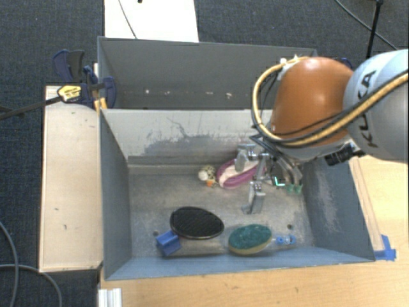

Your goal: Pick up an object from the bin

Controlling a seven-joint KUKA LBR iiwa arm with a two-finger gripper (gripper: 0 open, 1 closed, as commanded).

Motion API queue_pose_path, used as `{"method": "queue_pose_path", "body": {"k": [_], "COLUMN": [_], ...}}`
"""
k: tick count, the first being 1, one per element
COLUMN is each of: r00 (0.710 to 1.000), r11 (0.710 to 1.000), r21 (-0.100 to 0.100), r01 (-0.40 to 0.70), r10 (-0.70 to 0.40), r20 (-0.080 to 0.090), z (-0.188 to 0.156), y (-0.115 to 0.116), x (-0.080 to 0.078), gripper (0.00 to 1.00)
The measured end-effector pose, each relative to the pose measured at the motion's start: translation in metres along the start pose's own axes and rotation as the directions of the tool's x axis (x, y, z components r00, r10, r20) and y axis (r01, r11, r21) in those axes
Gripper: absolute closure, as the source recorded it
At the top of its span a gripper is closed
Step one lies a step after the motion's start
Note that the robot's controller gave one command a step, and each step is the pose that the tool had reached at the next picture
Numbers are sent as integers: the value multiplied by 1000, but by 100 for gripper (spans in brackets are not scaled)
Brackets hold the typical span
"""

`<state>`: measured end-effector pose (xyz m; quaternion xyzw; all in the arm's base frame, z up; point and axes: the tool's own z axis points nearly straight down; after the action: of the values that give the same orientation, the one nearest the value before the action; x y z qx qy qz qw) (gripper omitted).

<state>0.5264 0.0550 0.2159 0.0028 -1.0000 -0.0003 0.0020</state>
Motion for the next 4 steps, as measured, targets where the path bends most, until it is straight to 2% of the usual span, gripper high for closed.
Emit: {"method": "queue_pose_path", "body": {"k": [1, 2, 3, 4], "r00": [932, 933, 980, 980], "r11": [932, 933, 980, 980], "r21": [0, 2, 1, 1], "r01": [364, 360, 201, 197], "r10": [-364, -360, -201, -197], "r20": [2, 4, 8, 8], "z": [116, 147, 140, 140], "y": [57, 69, 99, 98], "x": [25, 32, 43, 43], "gripper": [0, 0, 0, 100]}}
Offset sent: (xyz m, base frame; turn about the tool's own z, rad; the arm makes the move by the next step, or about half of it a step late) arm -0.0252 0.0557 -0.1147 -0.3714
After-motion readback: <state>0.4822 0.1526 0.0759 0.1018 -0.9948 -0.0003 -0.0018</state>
